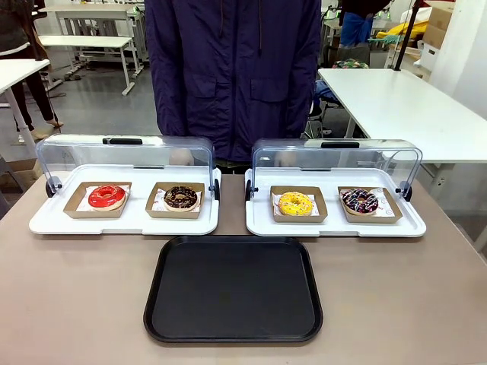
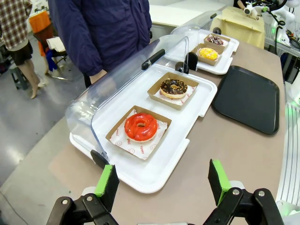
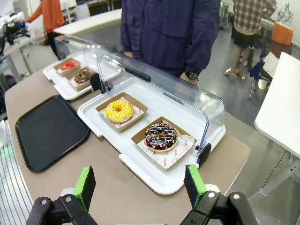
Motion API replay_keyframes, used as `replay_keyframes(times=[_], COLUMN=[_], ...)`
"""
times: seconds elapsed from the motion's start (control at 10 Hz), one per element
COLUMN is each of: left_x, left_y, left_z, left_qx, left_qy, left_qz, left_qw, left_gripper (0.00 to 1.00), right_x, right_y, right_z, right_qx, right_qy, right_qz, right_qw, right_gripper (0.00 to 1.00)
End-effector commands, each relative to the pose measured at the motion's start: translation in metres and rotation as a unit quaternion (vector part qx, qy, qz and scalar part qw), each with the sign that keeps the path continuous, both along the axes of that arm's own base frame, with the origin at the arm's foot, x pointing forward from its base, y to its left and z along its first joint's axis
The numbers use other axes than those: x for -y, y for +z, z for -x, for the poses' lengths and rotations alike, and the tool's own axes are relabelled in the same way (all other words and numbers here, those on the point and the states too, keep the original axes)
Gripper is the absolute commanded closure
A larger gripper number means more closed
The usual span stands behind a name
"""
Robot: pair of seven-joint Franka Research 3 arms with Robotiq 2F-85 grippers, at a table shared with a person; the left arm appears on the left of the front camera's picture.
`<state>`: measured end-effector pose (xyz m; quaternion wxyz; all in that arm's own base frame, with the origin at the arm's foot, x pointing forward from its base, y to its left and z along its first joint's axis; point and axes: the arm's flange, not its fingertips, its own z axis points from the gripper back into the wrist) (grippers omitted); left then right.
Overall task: Move the third donut from the left to the tray.
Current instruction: Pick up the Paper togo box containing the Donut indicated by the person and place it on the Handle tray.
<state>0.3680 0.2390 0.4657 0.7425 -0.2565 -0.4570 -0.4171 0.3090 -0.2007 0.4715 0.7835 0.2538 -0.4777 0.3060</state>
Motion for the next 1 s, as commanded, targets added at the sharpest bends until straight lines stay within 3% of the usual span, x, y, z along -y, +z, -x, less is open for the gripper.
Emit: replay_keyframes(times=[0.0, 0.9], left_x=[-0.0005, -0.0005], left_y=[0.0005, 0.0005], left_z=[0.0018, 0.0018], left_qx=[0.0, 0.0], left_qy=[-0.005, -0.005], left_qz=[-0.003, -0.003], left_qw=[1.0, 1.0], left_gripper=[0.0, 0.0], right_x=[0.0012, 0.0012], right_y=[-0.0005, -0.0005], right_z=[-0.0039, -0.0039], right_qx=[0.017, 0.017], right_qy=[0.002, 0.002], right_qz=[-0.001, -0.001], right_qw=[1.0, 1.0], right_gripper=[0.0, 0.0])
